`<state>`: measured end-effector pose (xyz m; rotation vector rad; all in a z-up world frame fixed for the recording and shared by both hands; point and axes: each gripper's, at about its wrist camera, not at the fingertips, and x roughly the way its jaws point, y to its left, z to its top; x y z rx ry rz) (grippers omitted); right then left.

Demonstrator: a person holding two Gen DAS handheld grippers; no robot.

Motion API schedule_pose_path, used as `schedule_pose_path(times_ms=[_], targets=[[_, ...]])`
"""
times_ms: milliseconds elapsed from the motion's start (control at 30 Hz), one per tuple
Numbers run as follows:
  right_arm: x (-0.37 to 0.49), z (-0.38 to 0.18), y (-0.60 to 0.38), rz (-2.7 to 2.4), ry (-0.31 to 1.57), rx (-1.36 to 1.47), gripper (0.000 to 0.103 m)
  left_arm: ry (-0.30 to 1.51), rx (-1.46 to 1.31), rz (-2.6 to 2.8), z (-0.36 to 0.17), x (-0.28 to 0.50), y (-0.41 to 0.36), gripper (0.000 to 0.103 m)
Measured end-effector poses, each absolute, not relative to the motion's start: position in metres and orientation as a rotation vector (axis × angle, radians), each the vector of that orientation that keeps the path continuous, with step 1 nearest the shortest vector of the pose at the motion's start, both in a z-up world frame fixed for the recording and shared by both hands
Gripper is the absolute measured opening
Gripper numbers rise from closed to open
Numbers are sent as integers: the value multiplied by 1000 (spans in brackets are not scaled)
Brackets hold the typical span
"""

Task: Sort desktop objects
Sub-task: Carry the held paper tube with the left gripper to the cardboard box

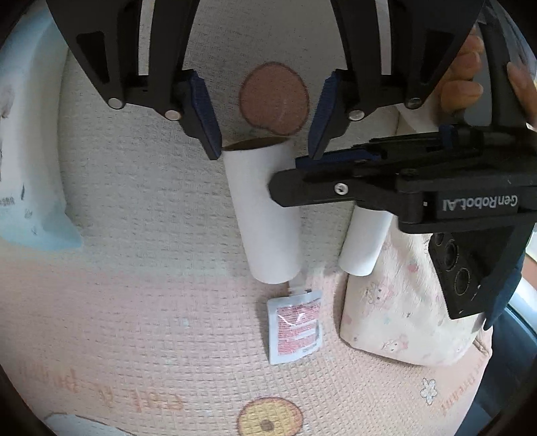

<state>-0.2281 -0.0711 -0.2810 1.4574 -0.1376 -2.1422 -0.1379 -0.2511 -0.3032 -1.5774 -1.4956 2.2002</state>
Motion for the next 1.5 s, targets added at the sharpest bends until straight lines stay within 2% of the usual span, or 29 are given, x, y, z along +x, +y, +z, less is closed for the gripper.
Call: schedule_pose_path(times_ms=[233, 400, 567, 767, 1000, 1233, 1400, 1467, 1500], targets=[[-212, -278, -52, -2173, -208, 1501, 41, -1380, -1597, 2182, -301, -139, -232, 33], [-187, -272, -38, -2219, -186, 1517, 41, -1345, -1589, 2166, -299, -125, -211, 33], [-156, -267, -11, -2257, -271, 1527, 41, -1186, -1580, 2217, -289, -105, -176, 33], [-118, -274, 12, -2274, -285, 1617, 41, -996, -1648, 2177, -293, -84, -136, 33], [-86, -270, 31, -2252, -387, 1639, 41, -1065, -1660, 2090, -301, -61, -124, 33], [-71, -249, 31, -2254, -382, 1622, 41, -993, -1640, 2157, -292, -49, -118, 33], [-71, -234, 32, -2275, -373, 1588, 42, -1100, -1548, 2154, -286, -52, -128, 34], [-74, -229, 33, -2281, -386, 1577, 50, -1153, -1520, 2132, -287, -53, -134, 39], [-75, -228, 33, -2287, -390, 1577, 59, -1186, -1504, 2116, -289, -53, -137, 44]])
